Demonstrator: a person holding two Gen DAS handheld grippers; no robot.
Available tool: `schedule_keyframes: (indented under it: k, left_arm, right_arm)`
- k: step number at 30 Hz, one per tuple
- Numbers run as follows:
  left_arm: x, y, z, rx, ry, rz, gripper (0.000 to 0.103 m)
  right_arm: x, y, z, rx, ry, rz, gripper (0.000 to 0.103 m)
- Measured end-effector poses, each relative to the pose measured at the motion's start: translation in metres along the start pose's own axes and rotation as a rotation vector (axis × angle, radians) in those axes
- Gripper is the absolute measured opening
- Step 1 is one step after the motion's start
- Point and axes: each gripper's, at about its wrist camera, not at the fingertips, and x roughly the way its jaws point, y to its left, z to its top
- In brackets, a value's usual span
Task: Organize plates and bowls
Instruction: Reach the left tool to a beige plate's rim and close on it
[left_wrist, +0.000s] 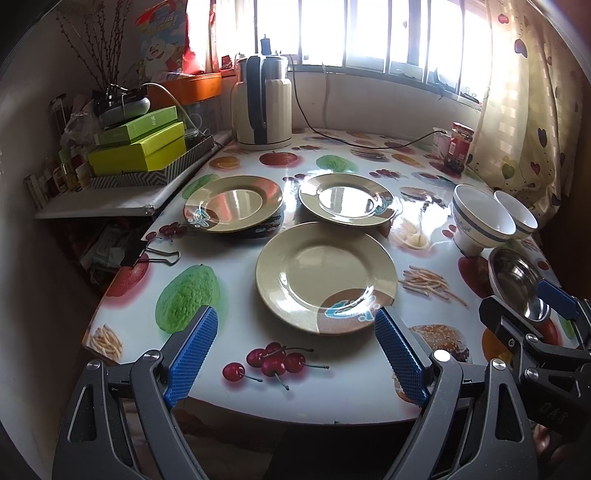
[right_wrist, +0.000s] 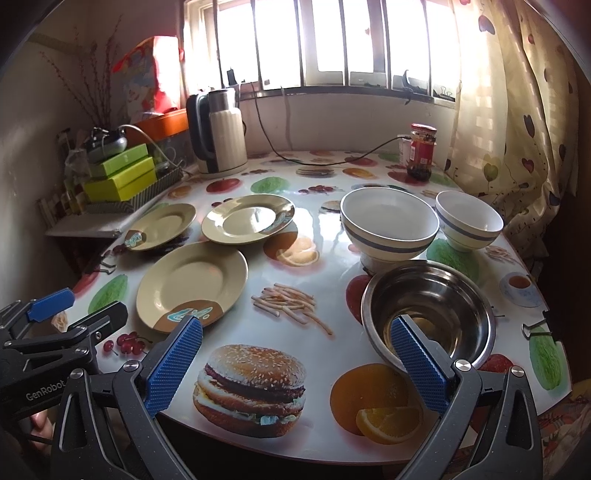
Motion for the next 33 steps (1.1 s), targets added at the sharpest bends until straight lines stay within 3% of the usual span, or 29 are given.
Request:
schedule_keyframes:
  k: [7, 12, 20, 25, 26, 29, 33]
  left_arm:
    - [0.008, 0.03, 0.02, -0.036, -0.012, 0.001, 0.087]
    - [0.015, 0.061, 0.04, -0.049, -0.034, 0.06, 0.087]
    - [0.039, 0.109, 0.066, -0.114, -0.006, 0.06, 0.07]
    - [0.059, 0.134, 0.078, -0.175, 0.026, 0.06, 0.066]
    - [0.063, 0.139, 0.08, -0.186, 0.028, 0.06, 0.066]
    - [0.078, 0.151, 0.087, -0.221, 0.045, 0.039, 0.066]
    - [0.1, 0.161, 0.093, -0.252, 0.078, 0.012, 0.062]
  right_arm:
    - [0.011, 0.011, 0.026, -0.015, -0.032, 0.084, 0.103]
    - [0.037, 0.023, 0.053, -0.008, 0.006, 0.184, 0.103]
    - [0.082, 0.048, 0.096, -0.036, 0.056, 0.237, 0.1]
    - [0.11, 0.068, 0.121, -0.047, 0.088, 0.307, 0.099]
    - [0.117, 0.071, 0.126, -0.047, 0.097, 0.314, 0.096]
    - [0.14, 0.077, 0.137, -0.036, 0.148, 0.357, 0.073]
    - [0.165, 0.087, 0.144, -0.046, 0.189, 0.416, 0.065]
